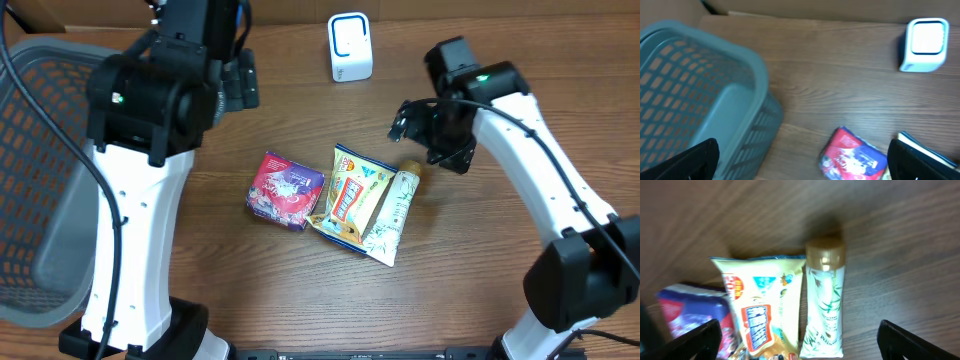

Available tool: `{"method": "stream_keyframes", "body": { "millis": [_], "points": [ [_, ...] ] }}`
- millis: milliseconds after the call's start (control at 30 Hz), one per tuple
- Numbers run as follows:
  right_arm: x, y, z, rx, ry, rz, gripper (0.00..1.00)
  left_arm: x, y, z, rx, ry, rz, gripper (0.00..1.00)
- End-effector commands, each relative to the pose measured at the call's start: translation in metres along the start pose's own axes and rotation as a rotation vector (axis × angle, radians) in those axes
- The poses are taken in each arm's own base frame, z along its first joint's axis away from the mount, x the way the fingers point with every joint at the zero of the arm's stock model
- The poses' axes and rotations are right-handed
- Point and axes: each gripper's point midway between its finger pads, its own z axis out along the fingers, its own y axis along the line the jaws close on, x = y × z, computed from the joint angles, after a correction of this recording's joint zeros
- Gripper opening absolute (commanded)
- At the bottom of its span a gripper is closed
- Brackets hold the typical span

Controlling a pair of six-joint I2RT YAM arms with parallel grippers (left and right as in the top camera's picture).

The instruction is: Scan the item barcode

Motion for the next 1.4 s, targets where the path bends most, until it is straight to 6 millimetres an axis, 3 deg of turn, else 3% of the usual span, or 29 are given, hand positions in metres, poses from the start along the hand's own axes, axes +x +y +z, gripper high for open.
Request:
{"method": "stream_keyframes", "body": {
  "millis": [0,133,300,467,667,800,900,1067,1233,1367],
  "points": [
    [0.000,-0.021,0.016,0.101,0.007,0.101,0.96,0.003,0.016,0.006,-0.010,0.035,-0.039,1.00],
    [0.022,-0.029,0.011,0.186,0.028,-0.005,0.94,0.005,0.031,0.013,-0.014,0.063,-0.084,0.99],
    [0.046,-0.030,-0.022,0.356,-0.141,-0.194,0.98,0.003,0.053,0.019,-0.046,0.070,-0.128,1.00],
    [0.077,-0.027,-0.039,0.481,-0.288,-0.327,0.99,-0.002,0.050,0.023,0.043,0.072,-0.117,1.00],
    [0.140,-0.035,-0.018,0.552,-0.359,-0.475,1.00,-0.004,0.057,0.026,0.058,0.074,-0.126,1.00],
    [0.186,-0.032,0.022,0.518,-0.380,-0.653,1.00,-0.004,0.061,0.027,0.053,0.075,-0.133,1.00],
    [0.203,-0.031,0.041,0.490,-0.385,-0.744,1.00,-0.003,0.060,0.027,0.055,0.077,-0.133,0.99],
    [0.196,-0.038,0.058,0.527,-0.436,-0.796,1.00,-0.003,0.056,0.026,0.080,0.083,-0.134,1.00],
    [0.186,-0.032,0.082,0.566,-0.406,-1.024,1.00,-0.003,0.052,0.026,0.101,0.082,-0.135,1.00],
    [0.175,-0.032,0.090,0.653,-0.433,-1.123,1.00,-0.004,0.052,0.026,0.101,0.080,-0.135,1.00]
  ]
}}
